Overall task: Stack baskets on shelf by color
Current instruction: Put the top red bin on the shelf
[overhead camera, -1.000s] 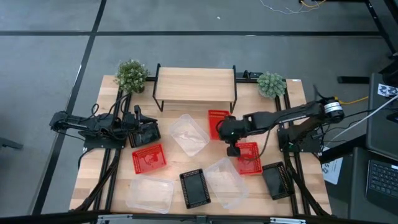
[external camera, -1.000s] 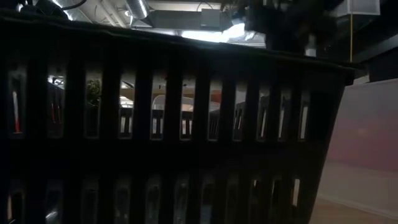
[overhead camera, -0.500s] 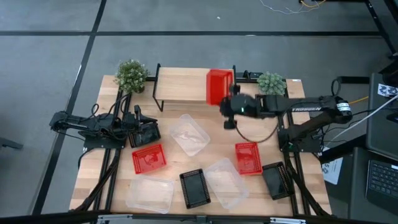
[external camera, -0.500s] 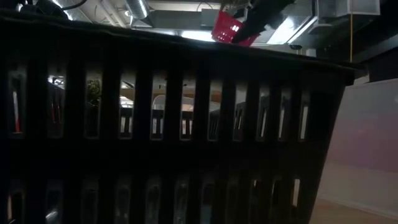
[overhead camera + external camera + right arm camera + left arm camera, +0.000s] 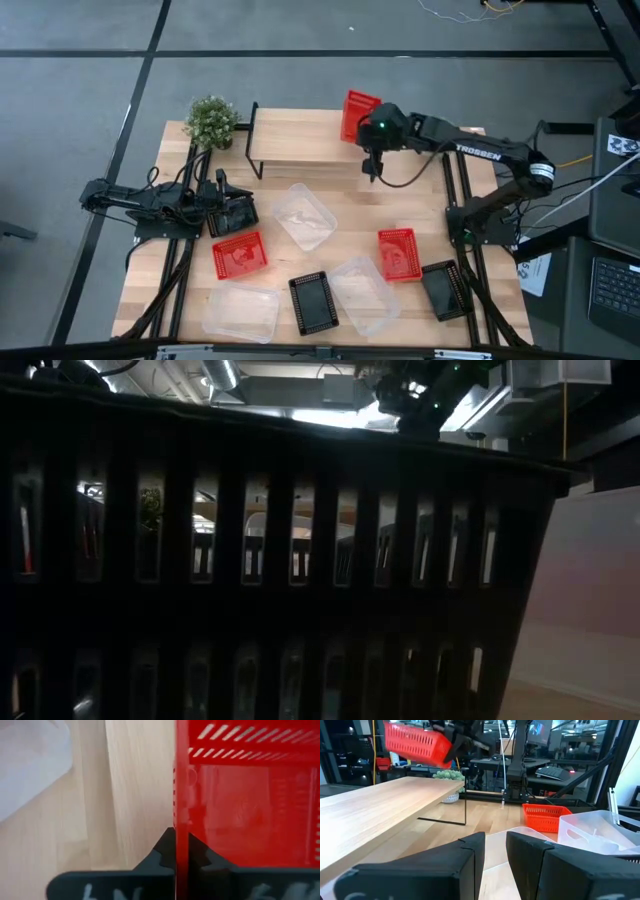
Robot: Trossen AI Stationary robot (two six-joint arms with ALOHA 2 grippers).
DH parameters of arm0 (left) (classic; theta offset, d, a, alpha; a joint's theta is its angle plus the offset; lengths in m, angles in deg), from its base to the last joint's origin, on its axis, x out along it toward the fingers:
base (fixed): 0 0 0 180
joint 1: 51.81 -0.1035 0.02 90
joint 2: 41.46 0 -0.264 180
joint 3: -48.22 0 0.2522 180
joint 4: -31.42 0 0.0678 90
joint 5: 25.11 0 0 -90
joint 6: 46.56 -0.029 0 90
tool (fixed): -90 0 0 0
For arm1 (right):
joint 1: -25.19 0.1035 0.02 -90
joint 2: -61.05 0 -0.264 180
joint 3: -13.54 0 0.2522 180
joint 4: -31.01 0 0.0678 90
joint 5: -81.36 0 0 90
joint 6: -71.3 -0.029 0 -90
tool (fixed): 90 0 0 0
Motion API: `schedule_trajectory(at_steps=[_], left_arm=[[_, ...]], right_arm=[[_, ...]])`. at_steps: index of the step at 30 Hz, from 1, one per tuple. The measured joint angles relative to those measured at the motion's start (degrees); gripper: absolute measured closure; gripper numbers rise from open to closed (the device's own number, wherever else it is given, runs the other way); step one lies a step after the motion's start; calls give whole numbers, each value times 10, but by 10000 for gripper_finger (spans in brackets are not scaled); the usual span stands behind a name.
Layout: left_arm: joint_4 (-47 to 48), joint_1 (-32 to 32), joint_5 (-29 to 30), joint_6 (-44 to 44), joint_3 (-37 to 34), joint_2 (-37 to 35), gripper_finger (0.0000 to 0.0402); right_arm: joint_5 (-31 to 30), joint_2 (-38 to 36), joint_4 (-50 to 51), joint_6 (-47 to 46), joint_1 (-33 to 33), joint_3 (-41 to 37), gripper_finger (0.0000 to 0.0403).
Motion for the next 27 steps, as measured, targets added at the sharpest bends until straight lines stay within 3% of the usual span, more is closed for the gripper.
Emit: schedule_trajectory(at_steps=[6,27], left_arm=[[0,0,0,0,0,0,330],[0,0,0,0,0,0,330]], right_arm=[[2,19,46,0,0,0,402],[0,22,37,-1,5,0,375]])
